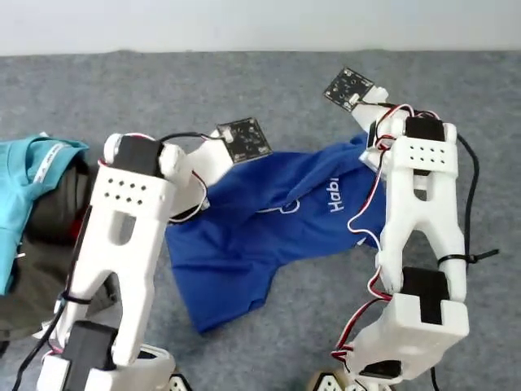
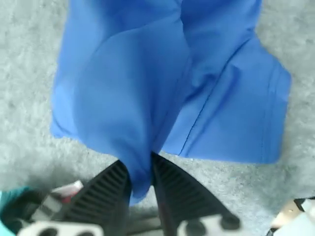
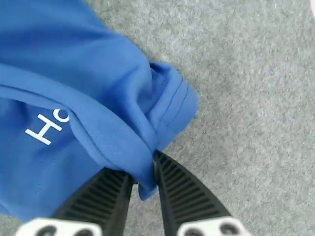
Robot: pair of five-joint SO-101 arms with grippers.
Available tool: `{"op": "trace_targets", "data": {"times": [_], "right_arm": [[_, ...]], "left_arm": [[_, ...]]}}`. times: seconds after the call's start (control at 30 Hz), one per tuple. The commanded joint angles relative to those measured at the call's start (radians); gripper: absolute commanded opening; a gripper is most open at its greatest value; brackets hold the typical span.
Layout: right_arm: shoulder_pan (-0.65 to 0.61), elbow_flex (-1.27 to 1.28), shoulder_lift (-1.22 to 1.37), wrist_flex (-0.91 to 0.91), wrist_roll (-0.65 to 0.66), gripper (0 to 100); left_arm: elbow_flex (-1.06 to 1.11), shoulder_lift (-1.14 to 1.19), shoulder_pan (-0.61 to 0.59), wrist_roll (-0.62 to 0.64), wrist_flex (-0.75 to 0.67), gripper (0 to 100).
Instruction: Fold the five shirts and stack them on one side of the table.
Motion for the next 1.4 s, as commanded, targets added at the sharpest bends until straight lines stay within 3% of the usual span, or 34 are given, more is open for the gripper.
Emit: {"op": "trace_targets", "data": {"times": [0.0,0.17,0.33,0.53,0.77,0.93,1.07,1.17,1.37], "right_arm": [[0.012,-0.011,-0.058,-0.041,-0.009,0.9],[0.013,-0.025,-0.082,-0.094,-0.012,0.9],[0.031,-0.094,-0.196,-0.105,-0.083,0.9],[0.036,-0.11,-0.317,-0.108,-0.084,0.9],[0.027,-0.107,-0.268,-0.163,-0.084,0.9],[0.022,-0.112,-0.067,-0.395,-0.071,0.9],[-0.012,-0.114,0.105,-0.61,0.017,0.9],[-0.028,-0.114,0.193,-0.746,0.018,1.7],[-0.027,-0.114,0.249,-0.794,0.018,19.3]], "left_arm": [[-0.004,-0.046,-0.041,0.046,-0.043,2],[-0.042,-0.054,-0.058,0.109,-0.106,2],[-0.314,-0.049,-0.058,0.204,-0.147,2],[-0.556,-0.043,-0.06,0.206,-0.227,2],[-0.456,-0.035,-0.061,0.206,-0.301,2],[-0.351,0.091,-0.14,0.204,-0.539,2],[-0.349,0.255,-0.201,0.204,-0.72,2],[-0.351,0.351,-0.218,0.204,-0.787,2],[-0.351,0.414,-0.212,0.21,-0.746,11]]}}
